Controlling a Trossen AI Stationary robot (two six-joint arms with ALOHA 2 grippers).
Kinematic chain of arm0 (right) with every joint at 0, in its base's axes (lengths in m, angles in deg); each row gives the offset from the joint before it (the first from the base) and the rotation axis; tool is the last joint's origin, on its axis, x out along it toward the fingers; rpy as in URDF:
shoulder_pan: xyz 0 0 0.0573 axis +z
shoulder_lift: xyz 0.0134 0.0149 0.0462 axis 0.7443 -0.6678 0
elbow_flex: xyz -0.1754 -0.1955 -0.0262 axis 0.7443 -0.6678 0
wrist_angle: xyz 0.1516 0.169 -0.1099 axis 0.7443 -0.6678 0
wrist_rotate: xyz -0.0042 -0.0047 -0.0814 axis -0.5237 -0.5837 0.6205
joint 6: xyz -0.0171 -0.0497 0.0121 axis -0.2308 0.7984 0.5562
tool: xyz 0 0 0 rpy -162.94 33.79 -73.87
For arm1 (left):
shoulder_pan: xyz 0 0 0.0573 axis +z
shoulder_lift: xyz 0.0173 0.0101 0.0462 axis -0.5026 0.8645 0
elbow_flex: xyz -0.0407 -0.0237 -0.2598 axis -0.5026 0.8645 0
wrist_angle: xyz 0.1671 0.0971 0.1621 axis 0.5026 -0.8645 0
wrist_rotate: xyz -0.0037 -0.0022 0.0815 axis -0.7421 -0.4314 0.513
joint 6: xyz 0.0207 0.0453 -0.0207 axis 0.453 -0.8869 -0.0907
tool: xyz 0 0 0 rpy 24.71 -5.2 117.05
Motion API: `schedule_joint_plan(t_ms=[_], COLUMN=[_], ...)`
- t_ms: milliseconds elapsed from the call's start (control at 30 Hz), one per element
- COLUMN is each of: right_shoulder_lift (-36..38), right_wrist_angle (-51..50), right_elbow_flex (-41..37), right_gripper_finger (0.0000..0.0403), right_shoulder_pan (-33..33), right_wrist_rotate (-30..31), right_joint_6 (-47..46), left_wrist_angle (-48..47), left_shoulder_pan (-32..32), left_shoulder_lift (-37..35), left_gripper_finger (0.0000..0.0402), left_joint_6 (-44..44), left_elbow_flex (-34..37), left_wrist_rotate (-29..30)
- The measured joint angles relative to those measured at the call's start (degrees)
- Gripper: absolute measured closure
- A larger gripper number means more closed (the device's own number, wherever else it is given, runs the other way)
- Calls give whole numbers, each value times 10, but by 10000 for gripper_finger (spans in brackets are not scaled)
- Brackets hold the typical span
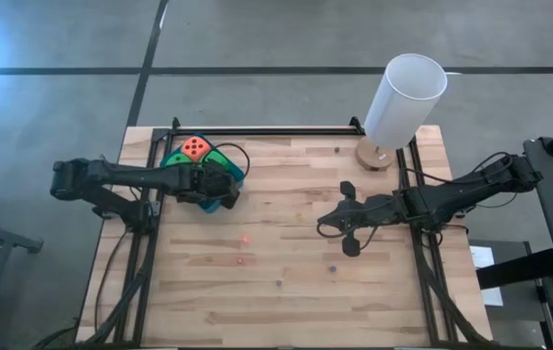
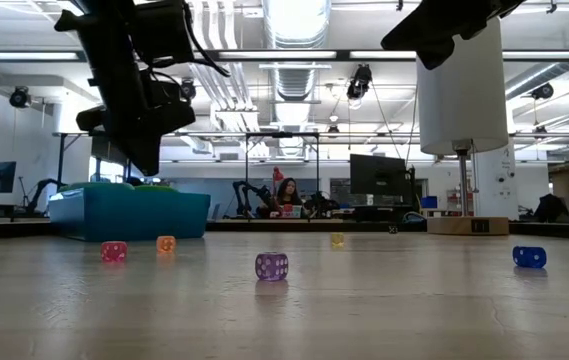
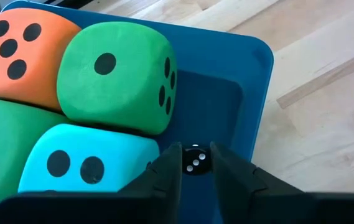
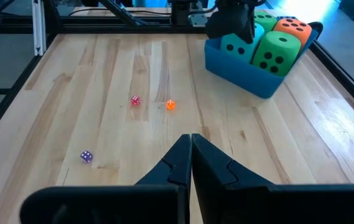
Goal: Pick & Place Dice
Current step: Put the small black dice on the left into the blue bin
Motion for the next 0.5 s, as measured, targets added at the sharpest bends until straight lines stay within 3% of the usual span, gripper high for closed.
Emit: schedule_joint_plan(t_ms=[500], right_shoulder_lift=[0], right_wrist_angle=[0], right_elbow_flex=[0], right_gripper_finger=[394], right_shoulder_pan=[0], right_wrist_rotate=[0], right_joint_6=[0], left_wrist_angle=[0], left_shoulder_pan=[15], left_shoulder_lift=[0], left_gripper_finger=[259], left_joint_6=[0], left_elbow_flex=[19], left_wrist_rotate=[0])
